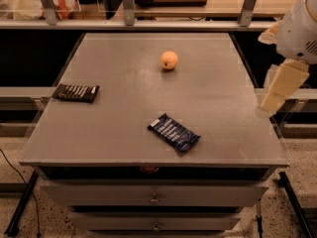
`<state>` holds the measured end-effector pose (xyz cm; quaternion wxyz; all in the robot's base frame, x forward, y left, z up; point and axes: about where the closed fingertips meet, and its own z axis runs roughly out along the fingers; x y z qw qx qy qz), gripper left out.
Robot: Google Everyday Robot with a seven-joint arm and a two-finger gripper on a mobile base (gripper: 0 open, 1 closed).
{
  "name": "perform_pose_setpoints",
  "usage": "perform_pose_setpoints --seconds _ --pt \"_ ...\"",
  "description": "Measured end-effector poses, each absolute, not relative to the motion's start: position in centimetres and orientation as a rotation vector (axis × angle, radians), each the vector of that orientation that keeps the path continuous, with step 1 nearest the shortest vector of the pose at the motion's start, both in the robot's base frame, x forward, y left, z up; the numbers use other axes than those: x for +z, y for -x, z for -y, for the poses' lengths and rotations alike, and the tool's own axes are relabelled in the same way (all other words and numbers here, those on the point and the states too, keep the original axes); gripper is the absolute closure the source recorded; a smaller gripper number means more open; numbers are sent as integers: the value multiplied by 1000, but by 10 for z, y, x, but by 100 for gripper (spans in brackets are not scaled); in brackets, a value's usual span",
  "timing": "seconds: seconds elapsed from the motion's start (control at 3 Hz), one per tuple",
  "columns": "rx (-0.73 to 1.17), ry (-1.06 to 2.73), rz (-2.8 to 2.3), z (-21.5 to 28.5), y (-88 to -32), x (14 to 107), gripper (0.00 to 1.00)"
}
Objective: Move orange near rxbar chocolate
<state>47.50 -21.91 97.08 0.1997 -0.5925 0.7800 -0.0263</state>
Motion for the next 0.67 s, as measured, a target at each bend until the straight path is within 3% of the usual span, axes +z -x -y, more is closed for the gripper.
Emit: perform_pose_setpoints --seconds 0.67 --pt "72 1443 -2054 209 -614 933 0"
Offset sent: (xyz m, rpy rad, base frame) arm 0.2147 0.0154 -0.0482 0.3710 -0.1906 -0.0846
